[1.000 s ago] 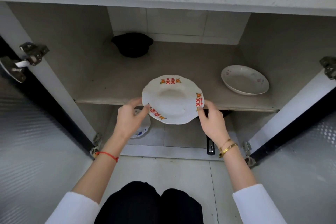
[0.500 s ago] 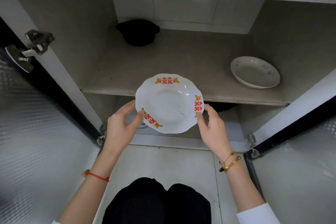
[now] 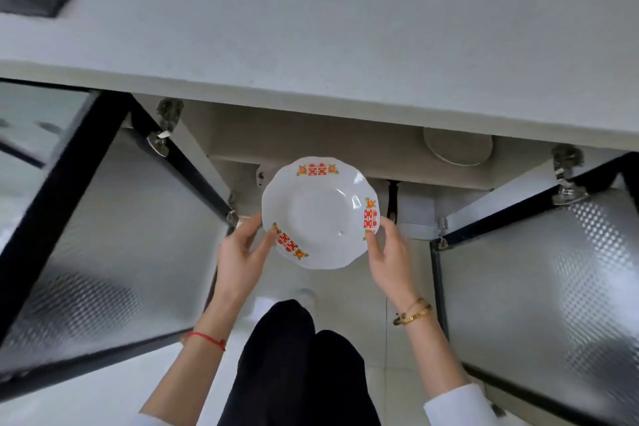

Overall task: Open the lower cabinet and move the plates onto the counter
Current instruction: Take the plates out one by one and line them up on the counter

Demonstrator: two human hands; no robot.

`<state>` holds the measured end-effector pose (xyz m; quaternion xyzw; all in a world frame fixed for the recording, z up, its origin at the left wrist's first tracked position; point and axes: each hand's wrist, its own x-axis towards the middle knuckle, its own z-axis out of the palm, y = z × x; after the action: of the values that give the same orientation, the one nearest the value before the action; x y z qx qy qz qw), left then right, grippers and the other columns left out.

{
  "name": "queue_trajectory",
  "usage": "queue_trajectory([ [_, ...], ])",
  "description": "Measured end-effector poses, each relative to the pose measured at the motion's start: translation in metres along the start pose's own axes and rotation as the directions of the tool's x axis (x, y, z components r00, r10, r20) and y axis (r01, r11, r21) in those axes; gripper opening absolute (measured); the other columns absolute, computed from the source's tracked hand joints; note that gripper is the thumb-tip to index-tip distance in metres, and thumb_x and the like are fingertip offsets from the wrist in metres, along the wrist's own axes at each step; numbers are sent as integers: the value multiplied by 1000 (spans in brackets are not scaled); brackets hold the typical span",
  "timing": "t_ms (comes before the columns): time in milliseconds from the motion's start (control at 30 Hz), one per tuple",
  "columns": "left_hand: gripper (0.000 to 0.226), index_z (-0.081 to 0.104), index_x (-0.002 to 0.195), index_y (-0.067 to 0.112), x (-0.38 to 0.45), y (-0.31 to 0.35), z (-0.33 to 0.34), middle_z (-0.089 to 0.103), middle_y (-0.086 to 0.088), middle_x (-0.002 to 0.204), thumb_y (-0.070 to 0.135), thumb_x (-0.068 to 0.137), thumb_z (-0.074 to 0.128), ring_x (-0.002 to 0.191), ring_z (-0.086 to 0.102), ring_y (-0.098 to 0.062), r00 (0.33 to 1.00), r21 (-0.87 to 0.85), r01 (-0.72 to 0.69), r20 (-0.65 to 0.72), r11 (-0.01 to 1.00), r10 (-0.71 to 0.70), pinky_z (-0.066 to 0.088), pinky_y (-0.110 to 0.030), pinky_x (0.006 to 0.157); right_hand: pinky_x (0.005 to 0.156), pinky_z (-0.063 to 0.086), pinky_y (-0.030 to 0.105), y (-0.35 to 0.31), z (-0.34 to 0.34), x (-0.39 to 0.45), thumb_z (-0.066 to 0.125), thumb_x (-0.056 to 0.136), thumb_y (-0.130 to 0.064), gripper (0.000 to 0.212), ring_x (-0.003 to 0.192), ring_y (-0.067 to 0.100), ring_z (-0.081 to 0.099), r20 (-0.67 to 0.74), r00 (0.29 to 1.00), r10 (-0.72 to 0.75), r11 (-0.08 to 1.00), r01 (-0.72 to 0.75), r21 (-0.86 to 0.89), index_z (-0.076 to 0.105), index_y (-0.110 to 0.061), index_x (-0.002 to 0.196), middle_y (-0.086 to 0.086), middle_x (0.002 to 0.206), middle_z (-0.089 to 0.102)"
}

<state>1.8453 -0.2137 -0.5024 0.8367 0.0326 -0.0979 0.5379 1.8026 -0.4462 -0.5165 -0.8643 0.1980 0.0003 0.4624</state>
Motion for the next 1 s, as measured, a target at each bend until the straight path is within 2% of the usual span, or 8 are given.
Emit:
queue_trajectory([
  [100, 30, 67, 114, 35, -40, 37, -26, 72, 19, 91, 17, 90, 62, 72, 58, 9, 999, -23, 49, -9, 999, -49, 42, -4, 70, 89, 48, 34, -34, -22, -33, 47, 96, -16, 28, 102, 17, 56, 21, 999, 34, 999, -34, -16, 50, -10, 123, 4, 114, 60],
  [233, 32, 68, 109, 40, -83, 84, -57, 71, 29, 85, 16, 88, 65, 86, 66, 7, 988, -20, 143, -57, 990, -144, 50, -17, 82, 90, 49, 35, -80, -53, -72, 47, 96, -17, 30, 105, 16, 55, 72, 995, 70, 997, -68, -20, 49, -11, 125, 4, 118, 59],
  [333, 29, 70, 106, 38, -109, 119, -75, 70, 31, 79, 17, 87, 66, 81, 66, 9, 982, -8, 173, -77, 985, -173, 55, -24, 78, 89, 51, 39, -112, -78, -97, 48, 95, -17, 28, 103, 18, 57, 81, 993, 85, 996, -84, -19, 50, -10, 122, 5, 116, 60],
  [433, 26, 71, 104, 35, -128, 152, -89, 72, 23, 79, 16, 86, 68, 83, 68, 3, 980, -19, 172, -97, 985, -174, 54, -26, 86, 89, 49, 31, -142, -103, -117, 49, 95, -15, 27, 106, 16, 56, 66, 994, 89, 995, -91, 30, 51, -9, 121, 4, 117, 60],
  [633, 28, 71, 109, 30, -153, 207, -102, 74, 13, 88, 14, 86, 67, 88, 70, -6, 984, -78, 143, -94, 987, -150, 55, -35, 90, 81, 46, 20, -181, -148, -140, 49, 95, -16, 26, 105, 15, 57, 32, 997, 73, 995, -75, 66, 52, -8, 120, 4, 115, 60],
  [733, 28, 70, 108, 34, -159, 227, -103, 74, 14, 89, 16, 86, 68, 89, 70, -7, 987, -90, 125, -88, 988, -133, 55, -38, 92, 71, 41, 9, -194, -168, -144, 49, 95, -16, 26, 97, 10, 55, 10, 998, 56, 996, -56, 70, 52, -9, 120, 1, 114, 61],
  [867, 37, 67, 89, 55, -161, 248, -102, 73, 22, 79, 18, 85, 68, 85, 71, -9, 993, -65, 93, -72, 994, -98, 56, -39, 89, 67, 38, 7, -203, -187, -145, 48, 96, -17, 25, 94, 7, 53, -20, 999, 32, 997, -31, 68, 52, -11, 120, -1, 112, 58],
  [1000, 36, 66, 88, 55, -152, 263, -99, 72, 24, 79, 19, 85, 67, 85, 71, -10, 996, -50, 60, -62, 997, -63, 56, -37, 88, 72, 39, 11, -206, -199, -138, 48, 96, -17, 26, 100, 9, 53, -36, 999, 22, 996, -19, 87, 52, -12, 121, -2, 114, 58],
])
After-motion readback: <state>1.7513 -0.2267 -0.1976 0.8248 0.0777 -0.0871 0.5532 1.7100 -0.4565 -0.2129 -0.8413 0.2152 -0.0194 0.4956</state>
